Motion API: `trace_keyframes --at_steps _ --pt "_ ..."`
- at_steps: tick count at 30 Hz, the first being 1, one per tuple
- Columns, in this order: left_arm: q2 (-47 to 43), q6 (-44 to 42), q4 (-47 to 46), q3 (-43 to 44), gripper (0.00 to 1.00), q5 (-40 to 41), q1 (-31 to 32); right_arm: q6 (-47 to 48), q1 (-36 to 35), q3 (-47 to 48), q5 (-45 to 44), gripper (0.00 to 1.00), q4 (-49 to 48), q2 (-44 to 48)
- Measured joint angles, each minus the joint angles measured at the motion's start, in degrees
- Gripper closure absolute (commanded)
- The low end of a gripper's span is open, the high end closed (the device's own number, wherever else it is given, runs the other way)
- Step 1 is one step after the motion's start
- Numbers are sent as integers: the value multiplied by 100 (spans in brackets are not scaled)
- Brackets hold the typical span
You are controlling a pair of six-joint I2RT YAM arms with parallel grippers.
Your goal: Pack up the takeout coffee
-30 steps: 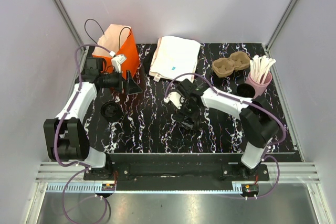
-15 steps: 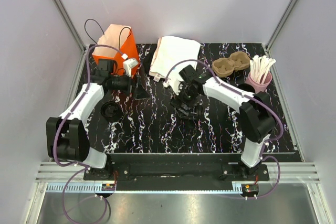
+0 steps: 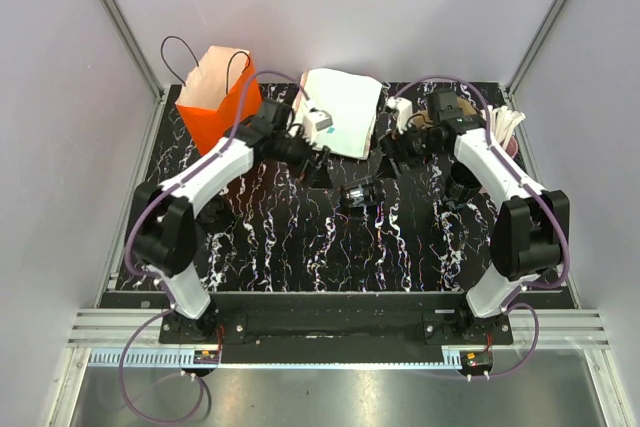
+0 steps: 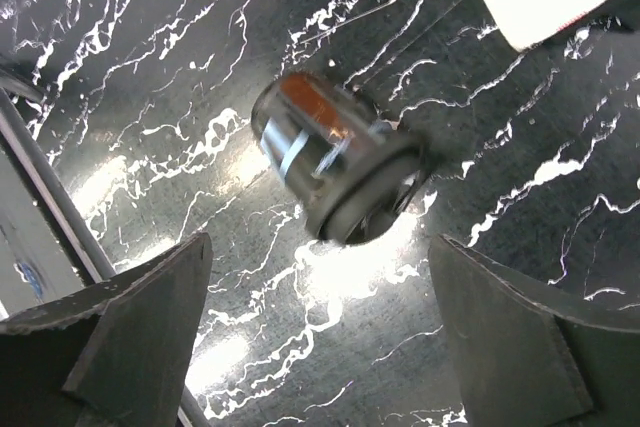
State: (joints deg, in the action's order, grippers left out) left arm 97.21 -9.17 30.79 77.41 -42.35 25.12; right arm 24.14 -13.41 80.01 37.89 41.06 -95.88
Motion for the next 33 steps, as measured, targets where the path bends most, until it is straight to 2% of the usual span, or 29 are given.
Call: trace_keyframes --at_steps 7,18,33 --pt "1025 85 -79 1012 1 72 459 160 199 -518 258 9 -101 181" --pt "1698 -15 -81 1517 1 146 673 831 313 -535 459 12 -125 227" --pt "2153 -361 -575 1875 1 1853 728 852 590 -179 942 13 -225 -120"
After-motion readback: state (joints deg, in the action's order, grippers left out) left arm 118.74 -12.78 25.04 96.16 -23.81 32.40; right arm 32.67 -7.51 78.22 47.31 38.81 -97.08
